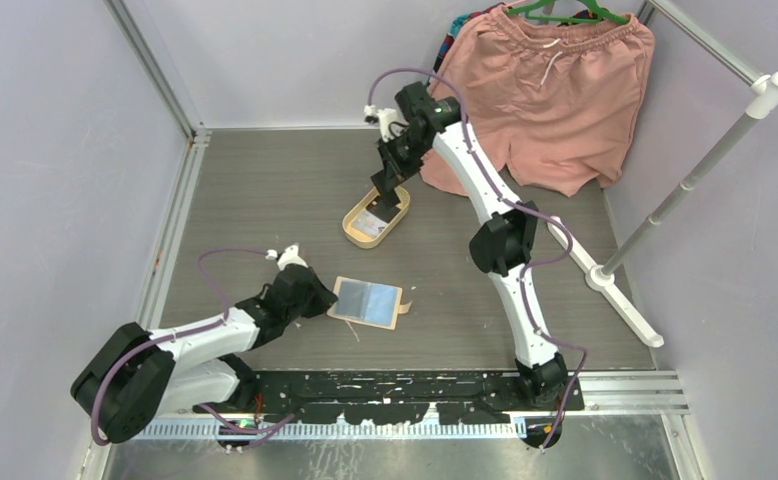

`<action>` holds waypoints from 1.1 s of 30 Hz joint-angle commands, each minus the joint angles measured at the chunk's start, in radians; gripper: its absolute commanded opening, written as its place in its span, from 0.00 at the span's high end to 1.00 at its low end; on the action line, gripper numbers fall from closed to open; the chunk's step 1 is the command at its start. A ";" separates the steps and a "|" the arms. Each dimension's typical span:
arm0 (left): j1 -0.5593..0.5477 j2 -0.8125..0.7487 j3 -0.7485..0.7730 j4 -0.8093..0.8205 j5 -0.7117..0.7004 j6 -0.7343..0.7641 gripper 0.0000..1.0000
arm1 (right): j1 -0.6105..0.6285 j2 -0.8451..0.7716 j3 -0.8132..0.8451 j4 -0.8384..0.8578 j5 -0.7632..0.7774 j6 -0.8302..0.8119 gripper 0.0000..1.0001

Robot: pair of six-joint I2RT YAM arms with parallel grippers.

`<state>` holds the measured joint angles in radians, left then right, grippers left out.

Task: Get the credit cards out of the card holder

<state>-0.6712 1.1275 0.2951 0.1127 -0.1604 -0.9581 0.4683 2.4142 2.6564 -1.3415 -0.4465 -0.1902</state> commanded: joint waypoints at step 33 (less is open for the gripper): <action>0.063 0.073 0.044 -0.021 0.053 0.059 1.00 | -0.025 0.011 -0.315 0.329 0.158 -0.053 0.99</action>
<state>-0.6167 1.1847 0.3275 0.1268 -0.0998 -0.9329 0.4530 2.5050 2.4187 -1.0374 -0.3012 -0.2310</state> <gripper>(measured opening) 0.012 0.052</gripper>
